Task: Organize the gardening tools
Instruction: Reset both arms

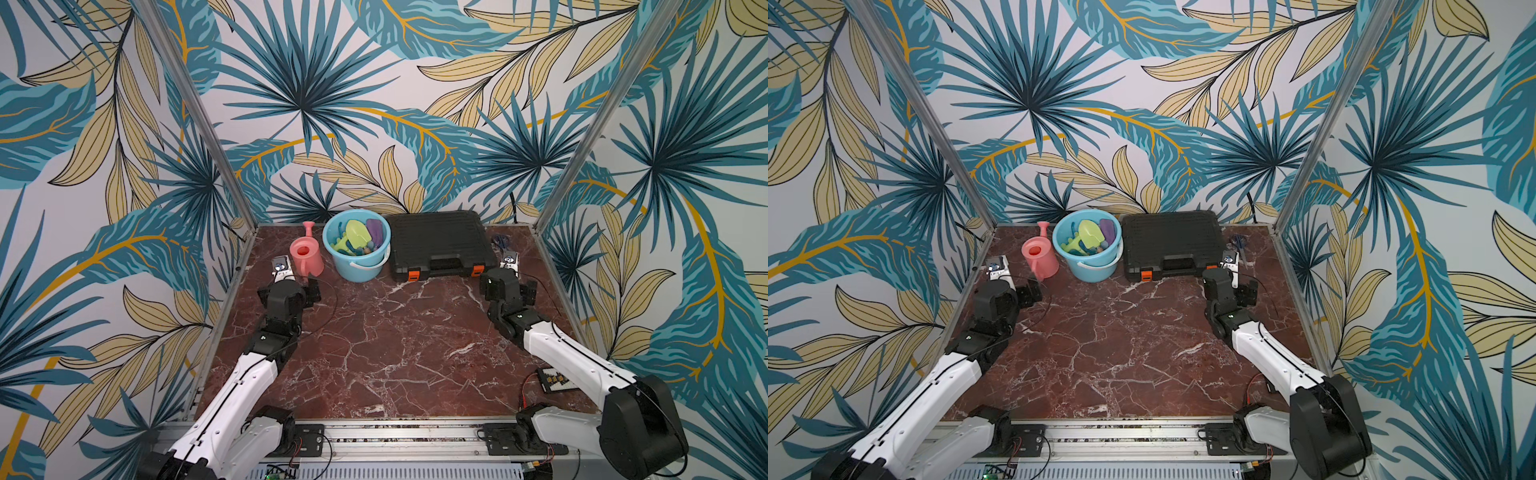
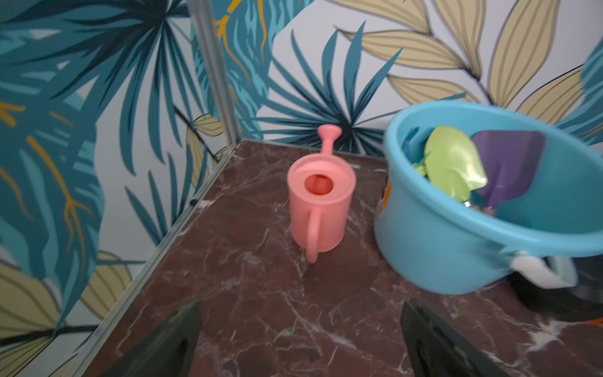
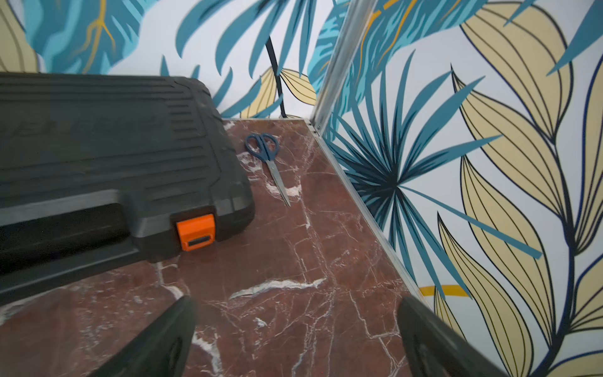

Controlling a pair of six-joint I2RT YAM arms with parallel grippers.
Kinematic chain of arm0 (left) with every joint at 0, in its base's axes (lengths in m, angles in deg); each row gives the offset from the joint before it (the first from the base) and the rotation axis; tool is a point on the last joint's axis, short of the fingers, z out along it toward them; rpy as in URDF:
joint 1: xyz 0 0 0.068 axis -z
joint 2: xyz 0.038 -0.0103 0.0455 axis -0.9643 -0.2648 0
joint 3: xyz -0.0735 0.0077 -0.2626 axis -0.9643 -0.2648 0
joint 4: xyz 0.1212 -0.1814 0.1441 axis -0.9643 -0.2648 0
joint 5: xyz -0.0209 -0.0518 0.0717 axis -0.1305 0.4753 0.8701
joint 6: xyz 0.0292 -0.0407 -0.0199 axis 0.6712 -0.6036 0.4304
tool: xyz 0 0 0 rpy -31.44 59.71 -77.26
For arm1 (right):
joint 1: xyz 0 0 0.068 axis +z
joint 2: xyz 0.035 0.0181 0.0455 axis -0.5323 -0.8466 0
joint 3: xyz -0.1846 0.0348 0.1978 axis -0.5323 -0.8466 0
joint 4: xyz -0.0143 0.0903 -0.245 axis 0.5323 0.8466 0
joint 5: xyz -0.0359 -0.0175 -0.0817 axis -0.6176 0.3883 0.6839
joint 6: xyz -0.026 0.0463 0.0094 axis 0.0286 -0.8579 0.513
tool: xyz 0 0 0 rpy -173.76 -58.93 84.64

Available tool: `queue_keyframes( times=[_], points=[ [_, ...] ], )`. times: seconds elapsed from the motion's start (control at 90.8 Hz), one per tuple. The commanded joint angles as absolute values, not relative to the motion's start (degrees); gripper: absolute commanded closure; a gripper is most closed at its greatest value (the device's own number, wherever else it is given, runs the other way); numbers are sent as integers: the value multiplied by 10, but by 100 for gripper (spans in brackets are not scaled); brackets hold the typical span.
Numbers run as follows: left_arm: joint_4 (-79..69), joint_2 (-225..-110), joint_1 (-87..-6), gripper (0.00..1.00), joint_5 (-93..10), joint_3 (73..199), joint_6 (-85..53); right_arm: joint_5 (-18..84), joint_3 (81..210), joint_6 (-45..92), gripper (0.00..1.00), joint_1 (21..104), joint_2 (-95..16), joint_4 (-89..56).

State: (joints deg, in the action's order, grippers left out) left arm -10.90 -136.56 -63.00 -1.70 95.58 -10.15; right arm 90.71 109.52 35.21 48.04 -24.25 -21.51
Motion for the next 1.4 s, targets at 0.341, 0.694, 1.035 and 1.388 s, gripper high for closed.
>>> queue_keyframes(
  times=[0.341, 0.694, 1.035, 1.388],
  points=[
    [113, -1555, -656, 0, 27, 889, -61, 723, 1040, 399, 0, 390, -377, -448],
    [203, -1651, -672, 0, -66, 927, 5, 578, 948, 420, 0, 368, -361, -593],
    [441, -1725, -682, 0, -179, 846, 68, 544, 909, 420, 1, 358, -382, -679],
    [390, -1713, -702, 0, -199, 863, 53, 544, 913, 418, 0, 355, -382, -671]
  ],
)
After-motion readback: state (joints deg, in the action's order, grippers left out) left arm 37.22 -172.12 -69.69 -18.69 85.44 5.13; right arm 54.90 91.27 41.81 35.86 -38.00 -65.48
